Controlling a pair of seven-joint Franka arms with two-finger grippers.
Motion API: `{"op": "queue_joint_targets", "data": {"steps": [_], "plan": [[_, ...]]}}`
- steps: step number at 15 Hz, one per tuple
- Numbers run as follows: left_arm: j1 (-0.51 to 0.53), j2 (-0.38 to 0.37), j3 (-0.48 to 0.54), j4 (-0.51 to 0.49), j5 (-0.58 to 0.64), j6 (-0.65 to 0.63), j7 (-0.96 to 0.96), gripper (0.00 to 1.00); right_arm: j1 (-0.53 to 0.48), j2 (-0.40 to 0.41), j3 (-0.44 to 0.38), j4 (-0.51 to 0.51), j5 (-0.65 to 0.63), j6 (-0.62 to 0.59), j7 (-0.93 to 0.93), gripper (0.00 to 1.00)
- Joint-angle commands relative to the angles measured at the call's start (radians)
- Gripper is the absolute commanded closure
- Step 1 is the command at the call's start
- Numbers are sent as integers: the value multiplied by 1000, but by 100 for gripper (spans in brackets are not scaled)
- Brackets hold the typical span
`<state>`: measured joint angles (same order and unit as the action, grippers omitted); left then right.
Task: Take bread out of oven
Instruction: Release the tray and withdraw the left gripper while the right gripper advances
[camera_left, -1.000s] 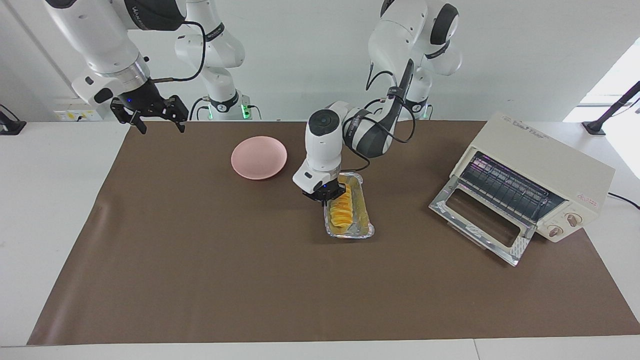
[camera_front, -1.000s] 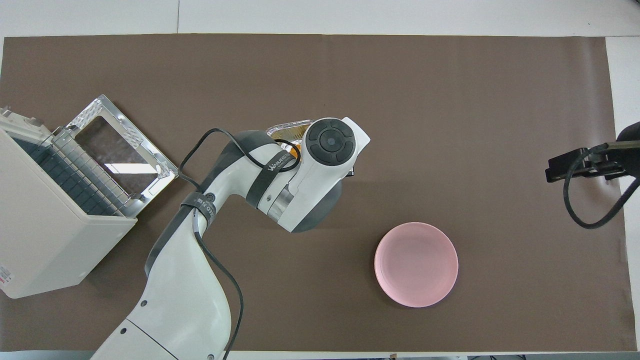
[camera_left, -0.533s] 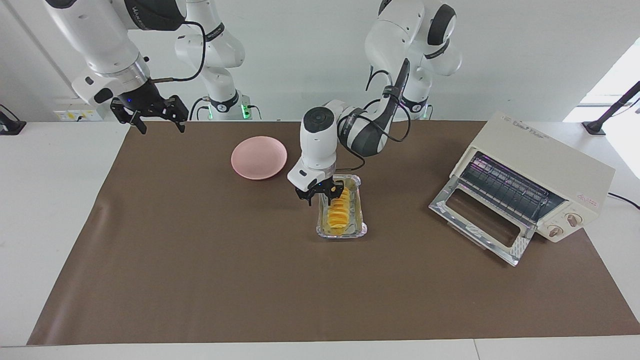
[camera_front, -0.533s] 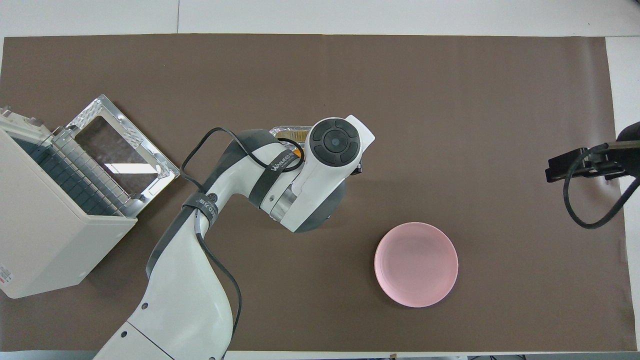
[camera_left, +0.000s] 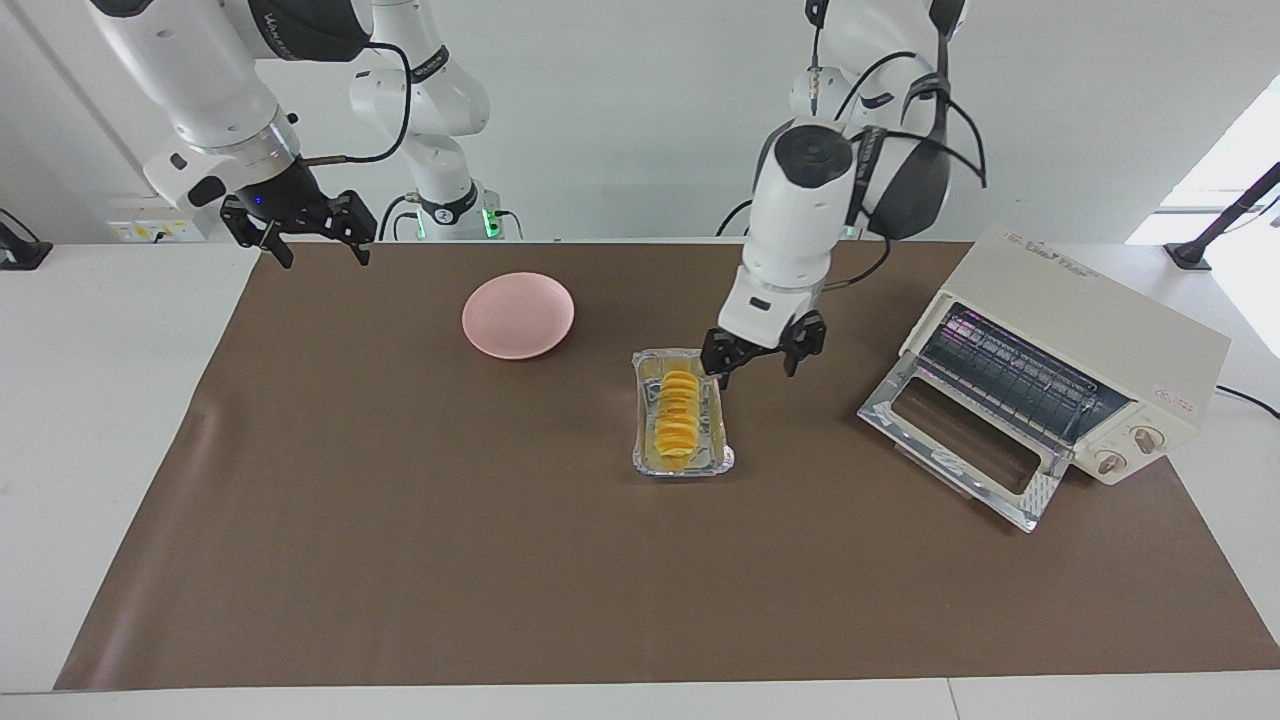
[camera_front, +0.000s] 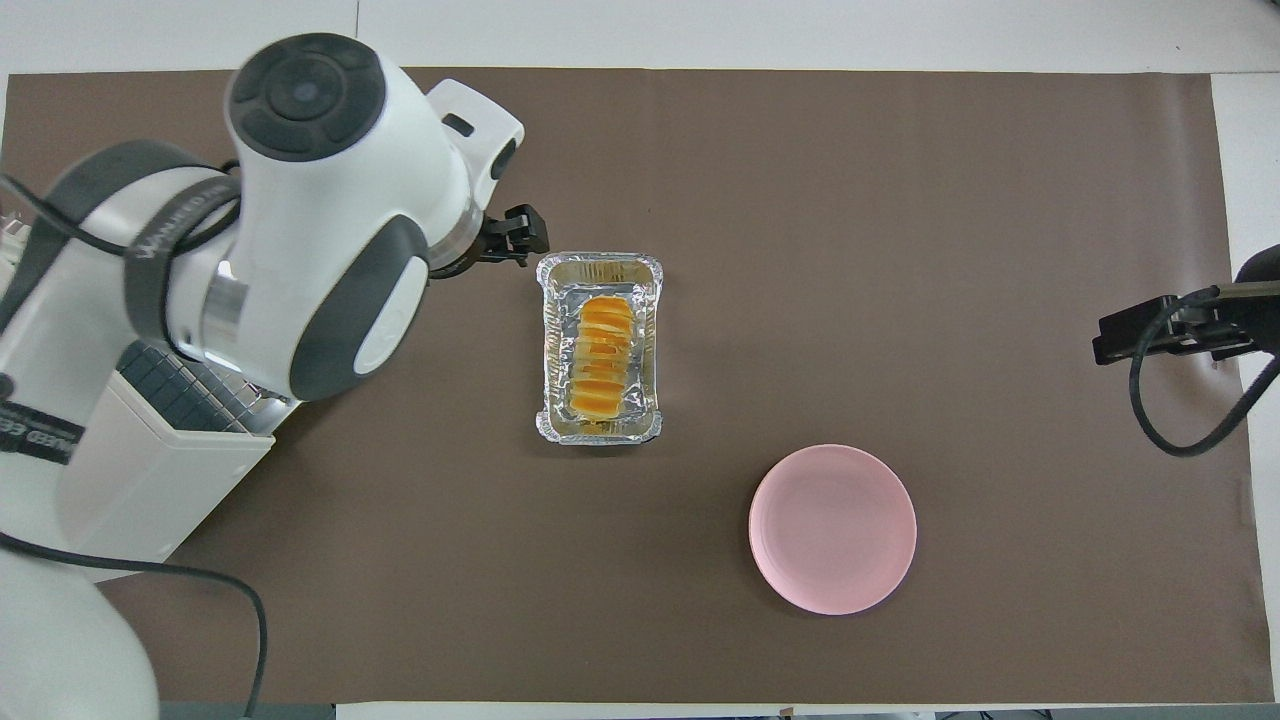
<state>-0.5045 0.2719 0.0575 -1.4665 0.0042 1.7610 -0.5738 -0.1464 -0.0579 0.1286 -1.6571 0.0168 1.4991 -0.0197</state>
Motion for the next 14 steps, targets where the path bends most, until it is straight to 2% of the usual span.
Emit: {"op": "queue_joint_targets", "data": {"steps": [1, 4, 7, 10, 11, 12, 14], "plan": [[134, -78, -8, -32, -21, -102, 174, 0, -38, -22, 8, -20, -11, -4, -25, 0], [269, -144, -8, -34, -23, -236, 374, 0, -29, -23, 11, -24, -2, 7, -20, 0], [310, -212, -8, -34, -21, -388, 458, 0, 30, -36, 20, -49, 0, 24, -5, 0], [349, -281, -13, -43, -21, -481, 489, 0, 140, -33, 20, -84, 5, 88, 113, 0], [359, -289, -16, -44, -21, -488, 489, 0, 183, -31, 20, -120, 5, 136, 180, 0], [357, -290, -18, -44, -20, -482, 489, 0, 265, -13, 20, -182, 11, 232, 304, 0], [359, -293, -28, -43, -20, -501, 489, 0, 321, 42, 20, -202, 20, 320, 398, 0]]}}
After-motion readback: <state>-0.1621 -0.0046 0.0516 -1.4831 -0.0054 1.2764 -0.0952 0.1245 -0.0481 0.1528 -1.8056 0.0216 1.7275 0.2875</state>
